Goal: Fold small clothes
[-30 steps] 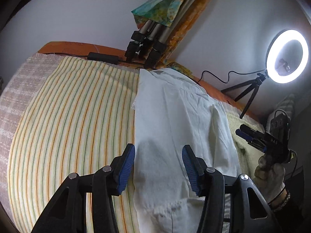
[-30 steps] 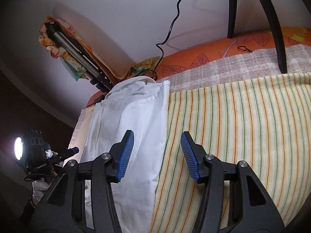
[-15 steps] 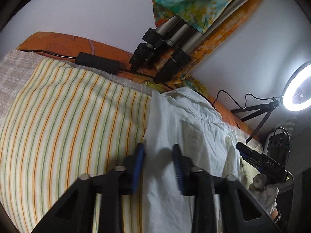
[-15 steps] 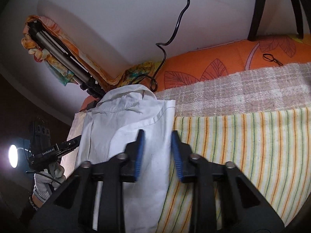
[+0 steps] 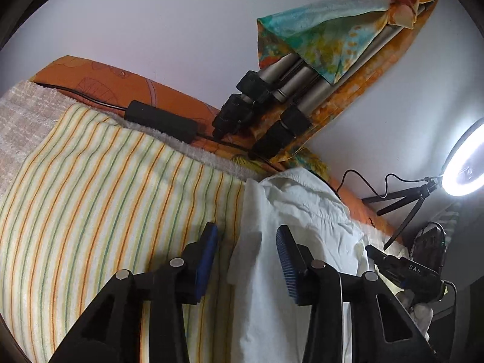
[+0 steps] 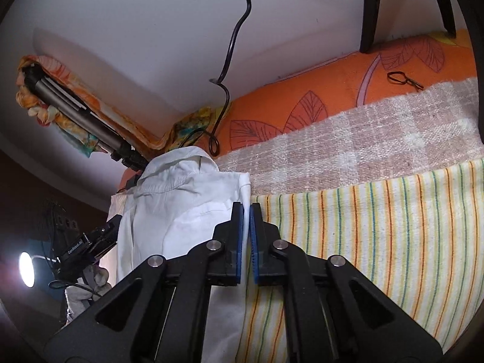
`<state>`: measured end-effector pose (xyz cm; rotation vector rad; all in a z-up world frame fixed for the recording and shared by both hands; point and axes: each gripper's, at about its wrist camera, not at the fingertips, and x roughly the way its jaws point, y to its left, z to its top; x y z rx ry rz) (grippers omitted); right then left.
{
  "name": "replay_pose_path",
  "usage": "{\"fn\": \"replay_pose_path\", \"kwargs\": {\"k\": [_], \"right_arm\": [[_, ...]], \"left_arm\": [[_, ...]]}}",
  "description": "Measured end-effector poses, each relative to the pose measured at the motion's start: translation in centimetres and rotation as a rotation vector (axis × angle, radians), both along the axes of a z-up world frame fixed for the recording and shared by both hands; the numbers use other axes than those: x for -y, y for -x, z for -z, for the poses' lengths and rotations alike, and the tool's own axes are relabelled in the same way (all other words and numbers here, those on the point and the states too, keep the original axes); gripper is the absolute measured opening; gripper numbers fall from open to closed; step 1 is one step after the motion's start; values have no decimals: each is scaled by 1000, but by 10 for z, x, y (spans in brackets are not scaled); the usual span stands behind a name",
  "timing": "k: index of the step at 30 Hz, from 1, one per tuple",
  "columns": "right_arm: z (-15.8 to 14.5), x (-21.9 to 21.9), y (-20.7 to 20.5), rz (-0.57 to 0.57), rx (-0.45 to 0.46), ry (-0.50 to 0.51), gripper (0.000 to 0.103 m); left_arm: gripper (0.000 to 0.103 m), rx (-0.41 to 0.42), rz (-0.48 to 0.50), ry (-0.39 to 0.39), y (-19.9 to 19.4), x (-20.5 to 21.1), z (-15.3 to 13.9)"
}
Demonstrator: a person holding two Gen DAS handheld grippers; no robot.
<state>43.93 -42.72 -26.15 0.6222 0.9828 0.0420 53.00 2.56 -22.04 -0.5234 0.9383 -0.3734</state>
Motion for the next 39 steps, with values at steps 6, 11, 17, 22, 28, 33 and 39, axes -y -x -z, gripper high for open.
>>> {"fn": "replay_pose_path", "kwargs": {"k": [6, 11, 17, 22, 28, 33, 39], "right_arm": [[3, -3, -6, -40, 6, -5, 5], [-1, -8, -5, -52, 20, 9, 3], [-24, -2, 13, -39, 124, -53, 2], [-58, -3, 34, -57, 200, -90, 2], [-102, -22, 63, -133, 259, -70, 2], [-130, -44, 95, -198, 281, -36, 2], [-149, -67, 140, -244, 284, 6, 2]], "left_arm": [[3, -54, 119, 12, -24, 18, 3], [2, -33, 131, -3, -21, 28, -8], [2, 58, 162, -9, 0, 29, -55], [2, 104, 180, 15, 21, 25, -85], [2, 155, 176, 57, 58, 15, -111], [1, 190, 169, 52, 99, -1, -128], [1, 217, 169, 29, 148, -2, -141]]}}
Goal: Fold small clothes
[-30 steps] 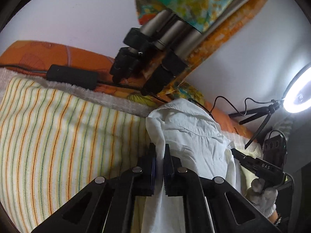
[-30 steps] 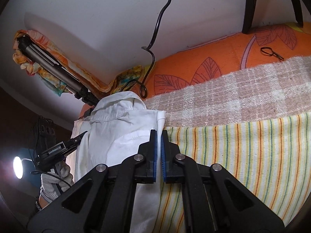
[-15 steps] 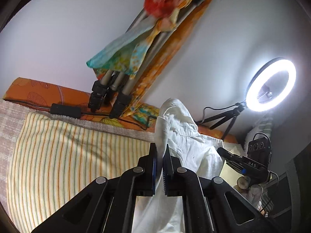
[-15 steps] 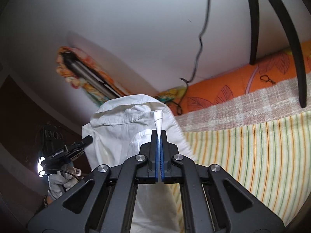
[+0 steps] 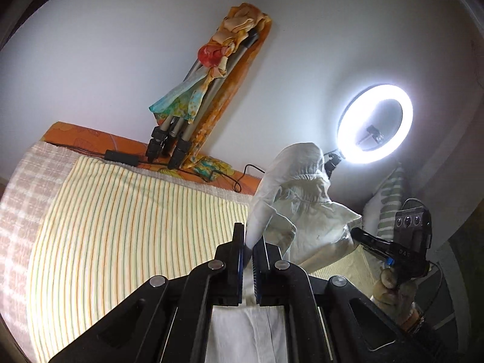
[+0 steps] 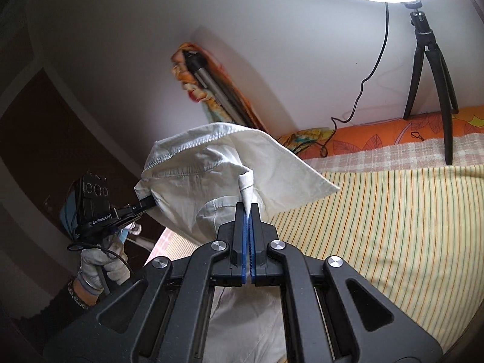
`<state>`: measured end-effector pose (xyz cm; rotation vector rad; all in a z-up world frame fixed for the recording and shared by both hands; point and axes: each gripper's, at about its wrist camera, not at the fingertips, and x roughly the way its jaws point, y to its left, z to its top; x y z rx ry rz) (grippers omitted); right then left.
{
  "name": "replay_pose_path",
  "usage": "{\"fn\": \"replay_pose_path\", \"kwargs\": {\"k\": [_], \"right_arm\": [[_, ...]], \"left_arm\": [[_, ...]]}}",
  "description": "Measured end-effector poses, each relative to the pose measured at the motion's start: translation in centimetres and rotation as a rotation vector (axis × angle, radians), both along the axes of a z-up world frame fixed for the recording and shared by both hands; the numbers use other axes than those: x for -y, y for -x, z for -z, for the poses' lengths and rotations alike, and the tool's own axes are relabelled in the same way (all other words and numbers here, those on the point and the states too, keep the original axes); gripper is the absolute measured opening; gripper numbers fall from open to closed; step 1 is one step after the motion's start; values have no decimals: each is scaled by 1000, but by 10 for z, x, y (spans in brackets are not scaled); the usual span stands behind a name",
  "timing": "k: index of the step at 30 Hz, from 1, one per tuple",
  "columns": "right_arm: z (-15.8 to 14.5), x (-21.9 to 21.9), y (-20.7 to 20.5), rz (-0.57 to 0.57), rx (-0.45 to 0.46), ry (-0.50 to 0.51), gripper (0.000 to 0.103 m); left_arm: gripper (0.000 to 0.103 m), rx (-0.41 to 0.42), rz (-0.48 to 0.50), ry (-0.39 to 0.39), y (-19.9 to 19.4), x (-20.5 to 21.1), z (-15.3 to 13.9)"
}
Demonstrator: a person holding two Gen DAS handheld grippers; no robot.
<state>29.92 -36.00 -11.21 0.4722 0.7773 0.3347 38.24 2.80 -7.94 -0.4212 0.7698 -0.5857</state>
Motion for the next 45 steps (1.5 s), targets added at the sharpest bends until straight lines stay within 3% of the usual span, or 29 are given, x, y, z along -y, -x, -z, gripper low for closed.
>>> {"fn": "replay_pose_path", "kwargs": {"k": [6, 14, 20, 25, 28, 30, 32, 34, 38, 41, 43, 45], "right_arm": [[0, -21, 57, -31, -1, 45, 2], [32, -49, 121, -69, -46, 85, 2], [58, -61, 148, -81, -97, 144, 2], [71, -71, 176, -91, -130, 263, 3], [70, -72, 194, -90, -135, 305, 4], [69, -67, 199, -68, -147, 275, 11], [68, -55, 200, -25, -155, 181, 37], [70, -43, 196, 15, -175, 76, 49], [83, -31, 184, 69, -213, -89, 49], [99, -29, 174, 86, -261, -146, 49], [110, -31, 169, 80, -292, -176, 48], [118, -35, 165, 64, -304, -222, 25]], "left_arm": [[0, 22, 3, -11, 53, -6, 1], [0, -43, -7, -11, 117, -21, 46], [1, -77, 2, -96, 151, -25, 78], [3, -109, 15, -141, 176, -34, 90], [15, -115, -11, -112, 185, -47, 88], [22, -124, -35, -76, 183, -55, 86], [32, -157, -54, -20, 178, -61, 86], [35, -188, -76, 38, 171, -64, 89], [36, -256, -100, 161, 159, -67, 98], [36, -335, -89, 192, 151, -59, 115], [21, -374, -93, 231, 149, -56, 126], [11, -381, -102, 272, 149, -55, 129]]}}
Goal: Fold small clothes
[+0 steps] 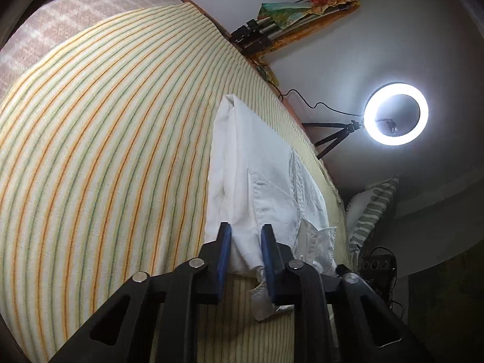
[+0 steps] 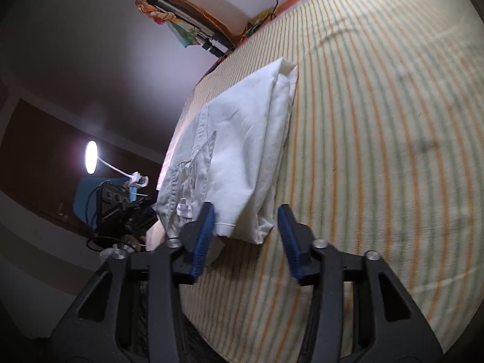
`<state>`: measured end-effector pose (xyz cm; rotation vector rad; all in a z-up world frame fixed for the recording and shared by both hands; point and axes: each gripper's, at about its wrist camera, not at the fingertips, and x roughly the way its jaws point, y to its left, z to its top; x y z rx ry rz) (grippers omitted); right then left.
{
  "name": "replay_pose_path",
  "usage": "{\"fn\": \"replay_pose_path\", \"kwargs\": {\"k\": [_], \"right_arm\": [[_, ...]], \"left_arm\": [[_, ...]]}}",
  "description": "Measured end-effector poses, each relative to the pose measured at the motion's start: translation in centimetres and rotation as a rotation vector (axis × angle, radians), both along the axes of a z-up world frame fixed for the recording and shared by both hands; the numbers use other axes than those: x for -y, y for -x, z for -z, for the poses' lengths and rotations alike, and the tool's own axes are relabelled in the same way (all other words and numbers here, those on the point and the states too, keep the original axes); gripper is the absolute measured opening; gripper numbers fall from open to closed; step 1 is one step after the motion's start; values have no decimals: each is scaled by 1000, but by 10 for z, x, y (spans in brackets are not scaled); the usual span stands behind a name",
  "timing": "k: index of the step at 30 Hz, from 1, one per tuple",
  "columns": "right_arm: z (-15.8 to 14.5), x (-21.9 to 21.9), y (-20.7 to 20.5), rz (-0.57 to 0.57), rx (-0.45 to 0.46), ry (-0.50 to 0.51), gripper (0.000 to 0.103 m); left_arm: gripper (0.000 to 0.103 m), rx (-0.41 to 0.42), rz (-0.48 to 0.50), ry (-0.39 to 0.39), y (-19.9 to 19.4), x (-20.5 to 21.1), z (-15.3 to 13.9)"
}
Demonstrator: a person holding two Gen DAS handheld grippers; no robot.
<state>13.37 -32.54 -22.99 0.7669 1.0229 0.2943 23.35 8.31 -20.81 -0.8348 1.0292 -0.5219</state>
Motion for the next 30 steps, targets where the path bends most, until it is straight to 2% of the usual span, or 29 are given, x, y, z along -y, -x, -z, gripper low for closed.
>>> {"fn": "replay_pose_path", "kwargs": {"k": [1, 4, 7, 8, 11, 13, 16, 21, 24, 27, 29, 30], "right_arm": [[2, -3, -2, -10, -4, -15, 8], [-6, -11, -2, -29, 21, -32, 6], [-19, -12, 1, -46, 57, -22, 5], [-19, -12, 1, -48, 54, -8, 5], [-6, -11, 4, -51, -3, 51, 5], [2, -9, 5, -47, -30, 73, 5], [3, -12, 7, -54, -29, 111, 5], [-6, -18, 4, -85, -32, 210, 5], [-21, -19, 6, -101, -17, 244, 6], [-45, -13, 6, -86, 66, 261, 15], [-54, -4, -4, -58, 101, 231, 41], [-55, 3, -12, -33, 110, 204, 45]], "left_arm": [[7, 10, -11, 7, 1, 0, -2], [4, 74, -14, -27, 8, 2, -22], [1, 150, 0, -163, 17, 6, -40], [1, 150, 10, -225, 19, 9, -38], [0, 98, 46, -334, 20, 15, -16], [0, 85, 51, -351, 21, 15, -6], [0, 97, 57, -371, 22, 16, -6], [0, 138, 108, -490, 28, 25, -13], [0, 143, 106, -545, 32, 21, -17], [0, 188, 58, -548, 38, 8, -35], [0, 237, 46, -536, 38, 7, -53], [0, 258, 50, -526, 37, 9, -60]]}}
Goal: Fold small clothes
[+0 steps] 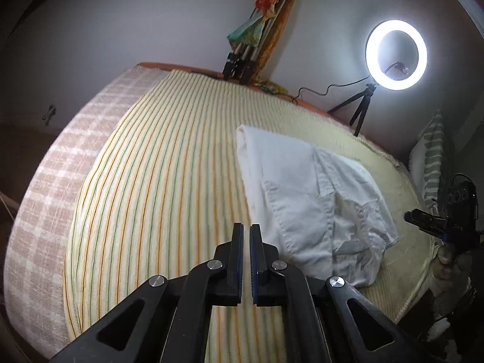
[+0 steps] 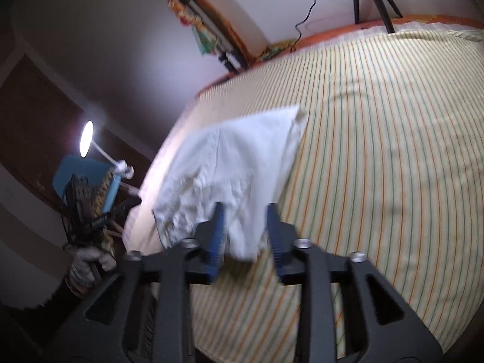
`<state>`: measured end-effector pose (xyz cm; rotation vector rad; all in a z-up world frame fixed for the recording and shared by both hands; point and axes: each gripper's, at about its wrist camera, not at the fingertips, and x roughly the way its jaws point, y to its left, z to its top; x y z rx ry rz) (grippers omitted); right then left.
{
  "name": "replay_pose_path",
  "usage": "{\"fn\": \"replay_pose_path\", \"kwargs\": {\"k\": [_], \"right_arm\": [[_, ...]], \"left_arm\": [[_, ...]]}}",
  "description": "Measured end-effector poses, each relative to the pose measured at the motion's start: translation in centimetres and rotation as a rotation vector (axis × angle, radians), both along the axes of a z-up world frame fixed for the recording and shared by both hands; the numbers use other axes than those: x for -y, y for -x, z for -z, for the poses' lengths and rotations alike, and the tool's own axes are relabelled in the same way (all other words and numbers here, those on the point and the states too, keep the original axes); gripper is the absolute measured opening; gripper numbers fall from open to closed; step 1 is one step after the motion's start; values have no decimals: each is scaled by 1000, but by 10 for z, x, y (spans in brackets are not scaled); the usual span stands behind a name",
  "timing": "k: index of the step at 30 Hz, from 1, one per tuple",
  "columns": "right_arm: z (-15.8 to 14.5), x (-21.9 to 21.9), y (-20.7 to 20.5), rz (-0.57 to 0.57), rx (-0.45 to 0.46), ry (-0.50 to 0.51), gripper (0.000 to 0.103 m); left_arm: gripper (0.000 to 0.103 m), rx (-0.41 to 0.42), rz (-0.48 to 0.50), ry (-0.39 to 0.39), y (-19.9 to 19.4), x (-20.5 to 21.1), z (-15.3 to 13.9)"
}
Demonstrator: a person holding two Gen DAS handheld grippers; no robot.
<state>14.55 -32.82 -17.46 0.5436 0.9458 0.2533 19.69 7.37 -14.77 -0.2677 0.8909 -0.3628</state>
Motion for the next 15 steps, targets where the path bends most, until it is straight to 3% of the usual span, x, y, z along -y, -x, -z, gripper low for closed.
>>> {"fn": "replay_pose_path", "kwargs": {"k": [3, 7, 10, 11, 15], "right_arm": [[4, 14, -31, 36, -2, -82, 47], [20, 26, -72, 93, -29, -105, 47], [17, 18, -89, 97, -3, -16, 44], [14, 10, -94, 70, 18, 20, 38], [6, -37, -108, -107, 41, 230, 29]], "left_arm": [[7, 37, 43, 12, -8, 18, -16], [17, 21, 99, 44, -25, 45, -14], [22, 3, 121, 45, -36, 63, -5], [22, -3, 126, 41, -40, 67, -1], [22, -15, 138, 12, -51, 80, 10]]}}
